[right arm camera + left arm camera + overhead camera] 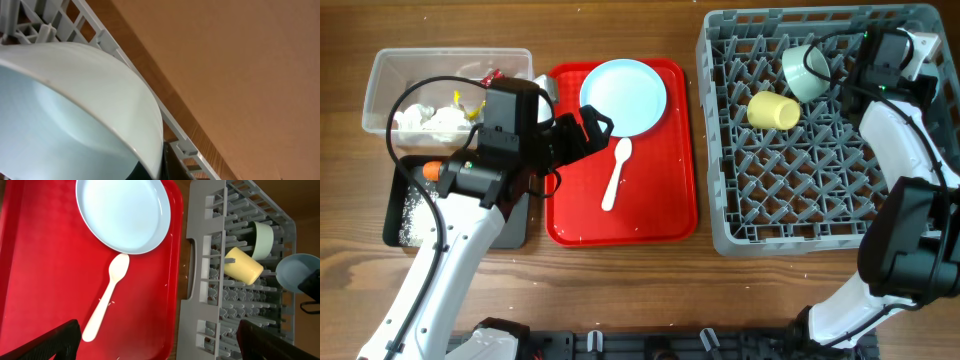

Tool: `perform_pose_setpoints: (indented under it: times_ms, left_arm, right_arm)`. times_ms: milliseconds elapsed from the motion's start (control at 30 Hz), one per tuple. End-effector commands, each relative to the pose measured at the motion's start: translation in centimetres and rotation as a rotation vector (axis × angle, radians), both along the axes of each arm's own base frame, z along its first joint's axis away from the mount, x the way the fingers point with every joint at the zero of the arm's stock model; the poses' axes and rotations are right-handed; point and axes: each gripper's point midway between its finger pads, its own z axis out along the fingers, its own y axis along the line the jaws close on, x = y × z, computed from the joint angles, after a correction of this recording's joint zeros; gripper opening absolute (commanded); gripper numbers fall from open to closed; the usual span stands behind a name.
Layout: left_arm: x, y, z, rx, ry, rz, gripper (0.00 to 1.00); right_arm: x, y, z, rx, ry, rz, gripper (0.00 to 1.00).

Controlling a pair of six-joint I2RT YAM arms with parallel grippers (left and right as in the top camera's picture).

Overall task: Sort waste into correct bins and load items into the dishwasher rack
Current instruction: 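Lower the light-blue bowl toward the rack's right side with right gripper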

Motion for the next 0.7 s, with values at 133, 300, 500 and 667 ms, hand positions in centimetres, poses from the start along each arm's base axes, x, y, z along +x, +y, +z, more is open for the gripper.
perform_pose_setpoints:
  times_ms: [133, 300, 500, 667]
  left_arm:
    - [0.3, 0.2, 1.1, 0.003, -0.035, 0.001, 1.0]
    - [0.3, 0.2, 1.1, 0.003, -0.035, 0.001, 1.0]
    - [0.3, 0.2, 1.1, 0.003, -0.035, 0.001, 1.0]
    - [0.3, 0.2, 1.1, 0.003, -0.035, 0.001, 1.0]
  right_arm:
    - [1.1, 2.1, -1.0, 0.015, 0.031, 0.062, 0.04]
    - [1.6, 3.2, -1.0, 0.01, 0.053, 0.096, 0.04]
    - [1.8, 4.6, -1.3, -0.002, 0.135, 0.152, 0.05]
    - [1.7, 5.7, -1.8, 0.003, 0.175, 0.175, 0.09]
